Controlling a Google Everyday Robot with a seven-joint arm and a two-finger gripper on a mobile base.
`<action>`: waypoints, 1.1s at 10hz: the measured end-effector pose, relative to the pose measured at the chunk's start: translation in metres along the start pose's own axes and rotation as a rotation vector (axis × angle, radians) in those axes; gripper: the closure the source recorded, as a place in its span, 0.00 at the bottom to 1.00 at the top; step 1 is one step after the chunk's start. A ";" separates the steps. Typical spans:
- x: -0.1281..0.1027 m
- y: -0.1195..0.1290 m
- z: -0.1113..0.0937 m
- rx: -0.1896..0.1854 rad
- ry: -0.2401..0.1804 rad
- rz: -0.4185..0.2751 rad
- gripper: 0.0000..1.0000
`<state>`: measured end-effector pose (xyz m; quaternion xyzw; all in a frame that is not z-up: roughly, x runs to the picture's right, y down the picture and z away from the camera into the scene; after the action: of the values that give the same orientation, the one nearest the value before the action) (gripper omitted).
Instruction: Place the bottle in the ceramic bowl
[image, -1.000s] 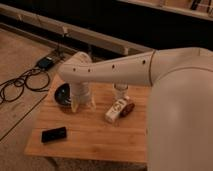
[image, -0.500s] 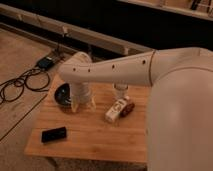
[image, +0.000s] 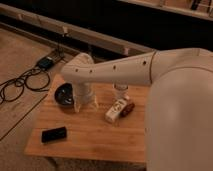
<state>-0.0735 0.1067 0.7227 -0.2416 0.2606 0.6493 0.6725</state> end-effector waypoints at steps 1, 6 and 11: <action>-0.006 -0.014 0.007 0.024 -0.003 0.029 0.35; -0.050 -0.079 0.045 0.090 -0.039 0.221 0.35; -0.072 -0.114 0.080 0.027 -0.067 0.340 0.35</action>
<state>0.0421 0.1014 0.8281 -0.1635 0.2839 0.7576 0.5645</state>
